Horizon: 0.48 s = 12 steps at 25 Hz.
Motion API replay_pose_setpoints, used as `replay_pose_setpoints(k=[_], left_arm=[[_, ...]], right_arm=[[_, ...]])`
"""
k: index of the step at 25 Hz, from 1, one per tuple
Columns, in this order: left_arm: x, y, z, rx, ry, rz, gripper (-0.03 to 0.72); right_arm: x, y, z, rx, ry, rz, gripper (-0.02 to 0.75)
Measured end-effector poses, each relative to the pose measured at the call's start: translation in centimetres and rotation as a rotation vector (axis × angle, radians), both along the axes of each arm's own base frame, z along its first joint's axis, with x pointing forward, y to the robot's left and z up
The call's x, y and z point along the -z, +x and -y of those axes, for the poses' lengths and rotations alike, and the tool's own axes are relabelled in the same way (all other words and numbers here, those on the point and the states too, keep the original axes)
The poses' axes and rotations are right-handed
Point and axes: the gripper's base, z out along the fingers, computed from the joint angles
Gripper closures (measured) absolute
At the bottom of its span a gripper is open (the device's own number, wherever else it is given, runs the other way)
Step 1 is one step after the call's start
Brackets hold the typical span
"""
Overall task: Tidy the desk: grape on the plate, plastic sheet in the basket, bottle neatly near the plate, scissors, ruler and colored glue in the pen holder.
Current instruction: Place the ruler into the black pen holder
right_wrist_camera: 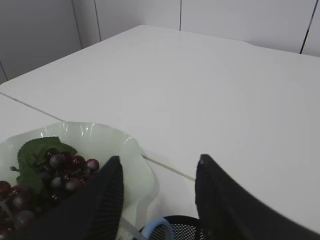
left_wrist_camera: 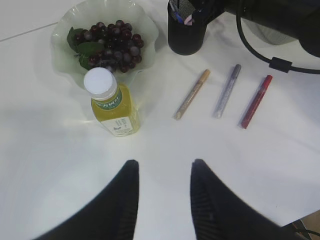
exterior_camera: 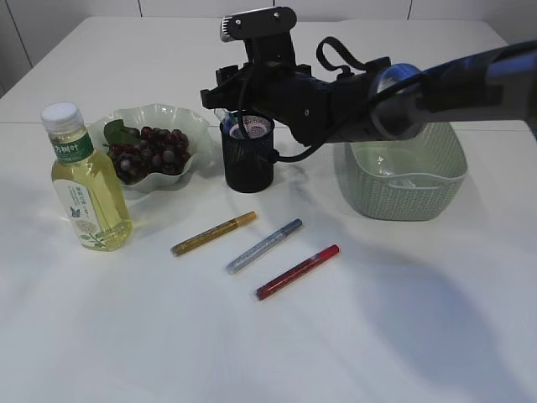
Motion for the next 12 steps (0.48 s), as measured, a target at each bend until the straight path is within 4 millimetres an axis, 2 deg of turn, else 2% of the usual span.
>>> replay_pose_setpoints(k=[7, 12], left_arm=[[0.0, 0.0, 0.1, 0.003, -0.006, -0.003, 0.437], [0.0, 0.0, 0.1, 0.003, -0.006, -0.003, 0.437]], right_arm=[[-5.1, -1.8, 0.4, -0.056, -0.017, -0.074, 0.360], [-9.6, -4.9, 1.3, -0.144, -0.100, -0.204, 0.360]])
